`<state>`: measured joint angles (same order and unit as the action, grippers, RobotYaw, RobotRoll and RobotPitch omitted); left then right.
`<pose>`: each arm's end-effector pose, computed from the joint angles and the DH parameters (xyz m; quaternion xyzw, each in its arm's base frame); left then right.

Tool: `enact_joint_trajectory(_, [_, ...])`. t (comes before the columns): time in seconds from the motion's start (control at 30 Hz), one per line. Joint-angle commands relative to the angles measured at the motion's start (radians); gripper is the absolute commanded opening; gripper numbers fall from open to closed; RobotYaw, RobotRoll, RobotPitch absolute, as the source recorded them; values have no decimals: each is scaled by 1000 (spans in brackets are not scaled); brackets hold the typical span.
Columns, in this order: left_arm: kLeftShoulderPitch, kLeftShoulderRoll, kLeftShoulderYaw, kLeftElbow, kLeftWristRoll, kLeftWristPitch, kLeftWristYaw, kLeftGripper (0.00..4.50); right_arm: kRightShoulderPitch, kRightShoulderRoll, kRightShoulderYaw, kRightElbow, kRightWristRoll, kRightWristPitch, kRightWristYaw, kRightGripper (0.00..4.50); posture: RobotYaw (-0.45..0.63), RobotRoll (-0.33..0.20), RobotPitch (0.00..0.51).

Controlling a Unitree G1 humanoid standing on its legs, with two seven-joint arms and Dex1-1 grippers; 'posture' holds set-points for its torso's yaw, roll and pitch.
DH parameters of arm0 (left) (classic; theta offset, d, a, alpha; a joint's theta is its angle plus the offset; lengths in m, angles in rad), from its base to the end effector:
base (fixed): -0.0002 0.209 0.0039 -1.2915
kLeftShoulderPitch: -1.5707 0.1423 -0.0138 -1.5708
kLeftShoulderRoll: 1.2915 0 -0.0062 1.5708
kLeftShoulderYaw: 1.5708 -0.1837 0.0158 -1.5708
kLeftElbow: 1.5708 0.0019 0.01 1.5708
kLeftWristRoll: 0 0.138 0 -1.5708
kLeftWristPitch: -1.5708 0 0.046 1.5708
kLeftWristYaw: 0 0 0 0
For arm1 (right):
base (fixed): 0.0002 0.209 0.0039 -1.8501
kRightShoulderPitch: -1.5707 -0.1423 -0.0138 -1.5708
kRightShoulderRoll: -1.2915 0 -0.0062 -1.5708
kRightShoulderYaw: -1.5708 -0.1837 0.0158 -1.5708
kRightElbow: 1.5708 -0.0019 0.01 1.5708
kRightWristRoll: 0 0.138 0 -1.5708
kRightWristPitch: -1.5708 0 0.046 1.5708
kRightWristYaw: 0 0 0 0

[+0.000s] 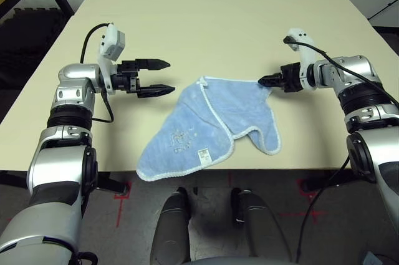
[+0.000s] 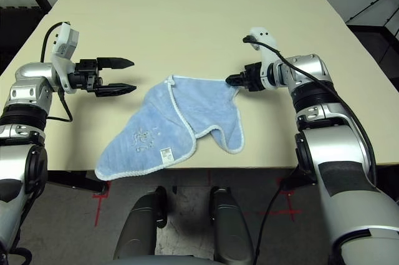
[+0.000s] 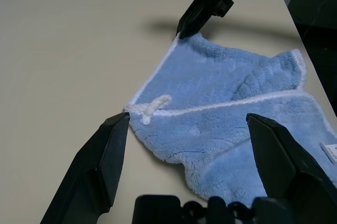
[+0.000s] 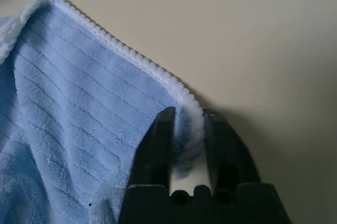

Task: Fold the towel and set it aside.

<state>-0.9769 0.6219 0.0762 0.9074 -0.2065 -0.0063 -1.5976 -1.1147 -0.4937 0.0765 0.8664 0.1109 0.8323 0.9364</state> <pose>0.3395 0.2828 0.2062 0.1320 0.0195 -0.6014 0.7878 0.3561 -0.2235 0.1993 -0.0011 0.3091 0.3278 0.8927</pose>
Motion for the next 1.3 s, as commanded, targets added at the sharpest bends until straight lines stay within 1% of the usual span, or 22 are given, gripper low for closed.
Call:
enact_joint_trajectory(0.03, [21, 7, -9, -31, -12, 16, -14, 4500, -17, -9, -28, 0, 16, 21, -11, 42, -13, 0, 213])
enact_joint_trajectory(0.13, [30, 3, -8, -50, -19, 30, -10, 4500, -25, -7, -83, -14, 49, -4, -37, 42, -15, 0, 216])
enact_joint_trajectory(0.2, [37, 0, -4, -66, -25, 44, -2, 4500, -22, -3, -120, -35, 72, -67, -47, 42, -14, 0, 216])
enact_joint_trajectory(0.3, [46, 1, -3, -84, -32, 61, 7, 4500, -11, -4, -139, -61, 85, -148, -41, 42, -14, 0, 216])
enact_joint_trajectory(0.37, [52, 2, -1, -96, -39, 76, 18, 4500, 6, -5, -152, -87, 92, -245, -22, 42, -12, 0, 213])
enact_joint_trajectory(0.43, [54, 2, 2, -104, -45, 88, 32, 4500, 35, -9, -144, -126, 81, -424, 13, 42, -12, 0, 212])
enact_joint_trajectory(0.5, [53, 3, 3, -107, -48, 101, 43, 4500, 30, 10, -162, -153, 93, -550, 4, 42, -14, 0, 209])
enact_joint_trajectory(0.6, [50, 2, 0, -106, -49, 114, 56, 4500, -11, 34, -174, -154, 99, -696, -8, 42, -17, 0, 205])
enact_joint_trajectory(0.7, [46, -1, -3, -106, -48, 120, 72, 4500, -75, 59, -203, -140, 120, -784, -27, 42, -18, 0, 203])
enact_joint_trajectory(0.87, [50, -8, -15, -120, -47, 120, 76, 4500, -257, 89, -270, -90, 162, -887, -118, 42, -24, 0, 201])
enact_joint_trajectory(0.97, [47, -16, -15, -121, -50, 122, 79, 4500, -360, 82, -294, -23, 160, -968, -163, 42, -26, 0, 199])
enact_joint_trajectory(1.03, [42, -22, -15, -119, -52, 123, 83, 4500, -408, 78, -308, 23, 151, -1035, -207, 42, -26, 0, 199])
enact_joint_trajectory(1.1, [41, -30, -16, -123, -54, 127, 88, 4500, -419, 86, -314, 52, 146, -1057, -251, 42, -27, 0, 198])
enact_joint_trajectory(1.2, [42, -44, -15, -135, -60, 141, 98, 4500, -386, 101, -277, 55, 122, -1053, -245, 42, -24, 0, 196])
enact_joint_trajectory(1.3, [37, -68, -10, -158, -67, 162, 134, 4500, -378, 114, -274, 48, 123, -1046, -260, 42, -22, 0, 196])
